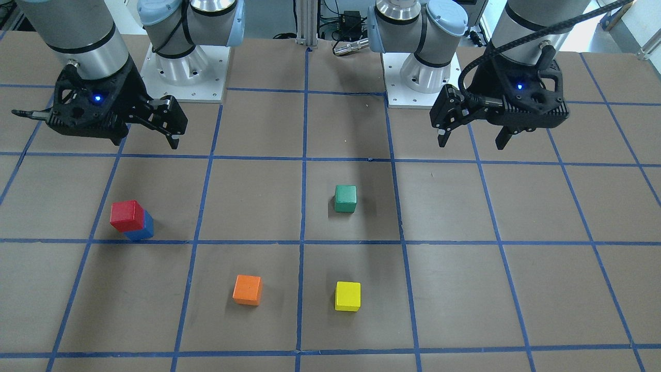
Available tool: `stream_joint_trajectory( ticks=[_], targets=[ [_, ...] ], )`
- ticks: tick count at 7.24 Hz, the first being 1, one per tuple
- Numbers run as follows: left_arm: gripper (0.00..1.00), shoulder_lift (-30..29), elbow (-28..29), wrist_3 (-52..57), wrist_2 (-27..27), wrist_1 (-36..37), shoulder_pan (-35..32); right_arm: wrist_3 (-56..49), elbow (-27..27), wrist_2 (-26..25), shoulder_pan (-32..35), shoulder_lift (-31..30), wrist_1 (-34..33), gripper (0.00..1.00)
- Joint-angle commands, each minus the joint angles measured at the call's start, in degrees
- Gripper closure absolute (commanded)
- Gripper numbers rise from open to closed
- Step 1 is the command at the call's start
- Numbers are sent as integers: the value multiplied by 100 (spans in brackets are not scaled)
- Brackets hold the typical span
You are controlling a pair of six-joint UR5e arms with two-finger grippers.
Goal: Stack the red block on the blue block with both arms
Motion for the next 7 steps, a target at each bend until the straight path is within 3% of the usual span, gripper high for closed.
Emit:
stream_joint_trajectory(
  ticks=[1,7],
  targets=[
    [0,0,15,0,-4,-9,0,21,14,12,4,-119,120,0],
    [0,-18,120,-26,22,-316,9,-40,14,12,-5,-137,270,0]
  ],
)
